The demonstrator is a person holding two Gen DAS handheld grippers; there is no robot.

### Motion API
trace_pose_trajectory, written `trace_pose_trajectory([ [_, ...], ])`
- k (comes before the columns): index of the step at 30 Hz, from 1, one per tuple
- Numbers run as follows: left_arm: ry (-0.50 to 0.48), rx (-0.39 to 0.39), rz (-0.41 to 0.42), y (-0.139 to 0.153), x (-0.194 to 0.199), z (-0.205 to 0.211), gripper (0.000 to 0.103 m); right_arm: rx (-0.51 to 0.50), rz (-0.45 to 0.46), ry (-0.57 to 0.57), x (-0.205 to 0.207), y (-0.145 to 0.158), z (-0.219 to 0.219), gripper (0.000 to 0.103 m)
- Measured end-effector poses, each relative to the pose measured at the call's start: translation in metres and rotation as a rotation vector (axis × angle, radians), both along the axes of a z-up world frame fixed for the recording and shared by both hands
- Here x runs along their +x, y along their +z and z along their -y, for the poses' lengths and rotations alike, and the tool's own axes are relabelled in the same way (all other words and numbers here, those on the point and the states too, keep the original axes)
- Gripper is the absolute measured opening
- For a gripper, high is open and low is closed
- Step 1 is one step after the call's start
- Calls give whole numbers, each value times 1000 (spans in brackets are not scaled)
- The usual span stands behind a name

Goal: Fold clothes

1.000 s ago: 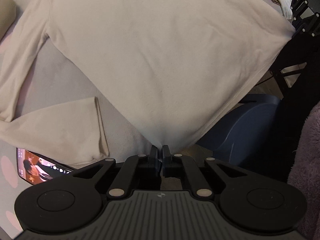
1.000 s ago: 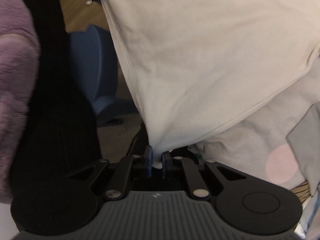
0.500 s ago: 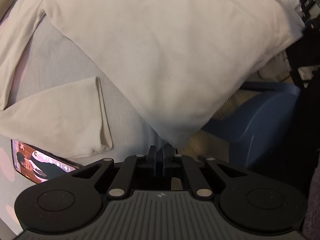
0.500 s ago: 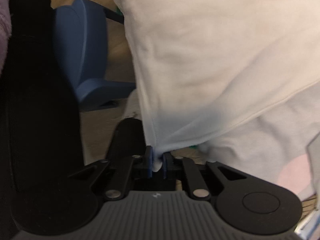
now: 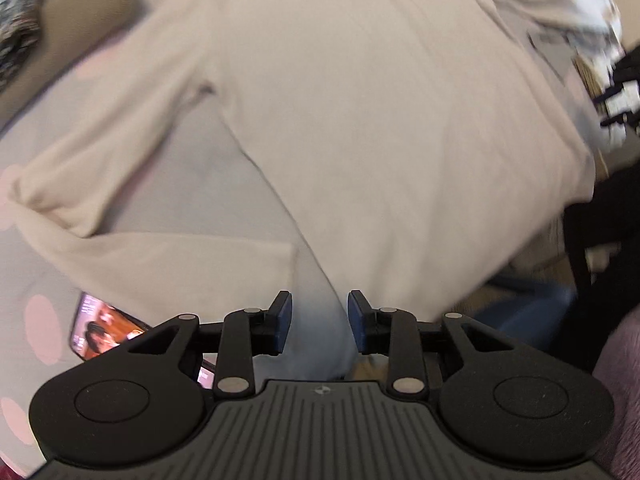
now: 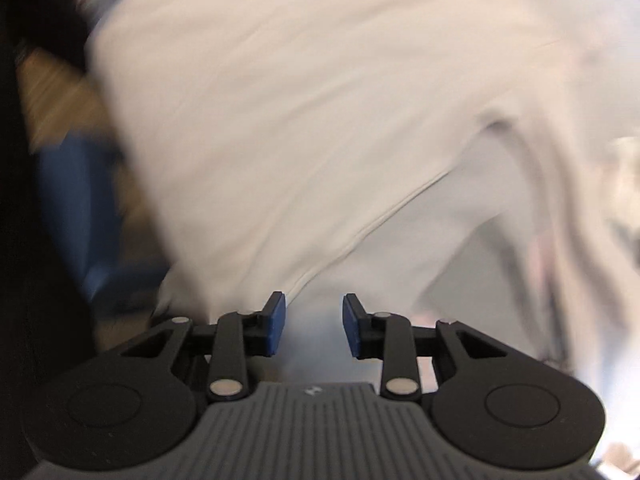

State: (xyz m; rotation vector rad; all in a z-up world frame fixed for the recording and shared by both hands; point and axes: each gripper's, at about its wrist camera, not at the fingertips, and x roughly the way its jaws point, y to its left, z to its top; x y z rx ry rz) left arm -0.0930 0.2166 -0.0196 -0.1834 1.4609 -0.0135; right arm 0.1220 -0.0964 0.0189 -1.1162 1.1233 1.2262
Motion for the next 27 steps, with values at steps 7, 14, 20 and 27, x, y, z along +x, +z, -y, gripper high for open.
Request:
trace_pose_trajectory([
  [7, 230, 16, 33, 7, -9, -54, 28, 243, 215, -361, 43, 27, -31, 36],
  [14, 231, -33, 28, 0, -10, -80, 34, 341, 267, -531, 31, 23, -57, 37],
  [20, 255, -50, -18, -19, -9, -71, 35, 368, 312, -526, 16, 9, -79, 38],
  [27, 297, -19, -66, -40, -8, -67, 34, 365, 333, -532, 11, -2, -93, 38],
])
